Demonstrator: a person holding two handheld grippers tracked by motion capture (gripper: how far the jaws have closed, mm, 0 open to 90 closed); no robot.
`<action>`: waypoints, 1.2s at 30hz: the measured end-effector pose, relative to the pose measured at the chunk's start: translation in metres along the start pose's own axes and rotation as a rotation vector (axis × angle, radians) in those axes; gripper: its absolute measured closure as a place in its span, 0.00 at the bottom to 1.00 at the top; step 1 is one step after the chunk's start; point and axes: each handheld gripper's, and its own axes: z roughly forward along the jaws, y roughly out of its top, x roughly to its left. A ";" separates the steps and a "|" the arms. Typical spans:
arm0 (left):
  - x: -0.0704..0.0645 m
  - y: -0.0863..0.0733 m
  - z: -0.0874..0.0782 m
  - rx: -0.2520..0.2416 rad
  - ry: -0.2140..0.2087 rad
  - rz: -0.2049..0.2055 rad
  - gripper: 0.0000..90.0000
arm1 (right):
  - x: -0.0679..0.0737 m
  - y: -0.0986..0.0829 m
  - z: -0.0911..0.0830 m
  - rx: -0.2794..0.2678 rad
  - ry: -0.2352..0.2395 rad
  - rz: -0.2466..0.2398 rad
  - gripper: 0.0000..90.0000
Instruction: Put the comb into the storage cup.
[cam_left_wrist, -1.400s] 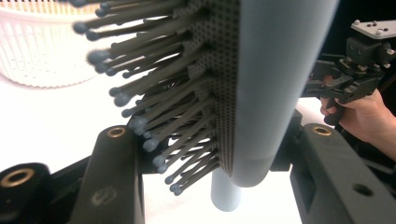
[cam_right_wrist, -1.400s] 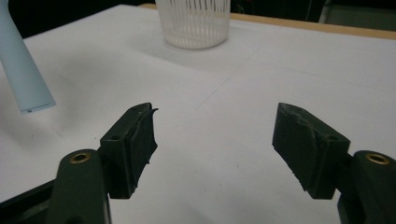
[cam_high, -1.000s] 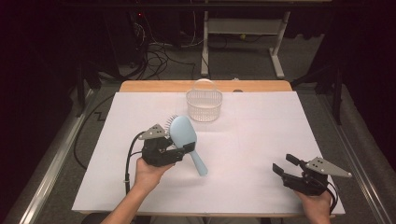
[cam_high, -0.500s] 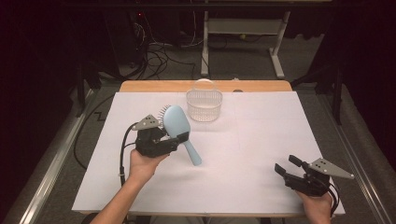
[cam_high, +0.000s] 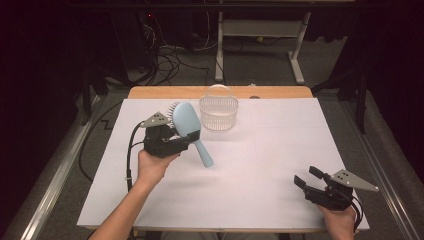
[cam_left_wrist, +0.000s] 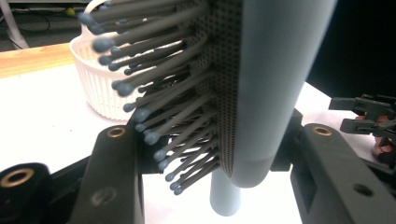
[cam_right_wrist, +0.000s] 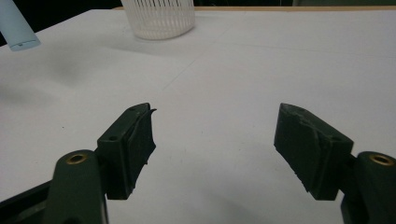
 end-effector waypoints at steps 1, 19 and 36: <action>0.000 0.001 0.001 0.002 0.000 0.000 0.56 | 0.000 0.000 0.000 -0.001 0.001 0.001 0.32; 0.004 0.024 0.010 -0.005 0.023 0.014 0.56 | -0.001 0.000 0.000 -0.001 0.006 0.009 0.32; 0.008 0.049 0.022 -0.015 0.058 0.026 0.56 | 0.001 0.000 0.000 0.004 0.009 -0.003 0.31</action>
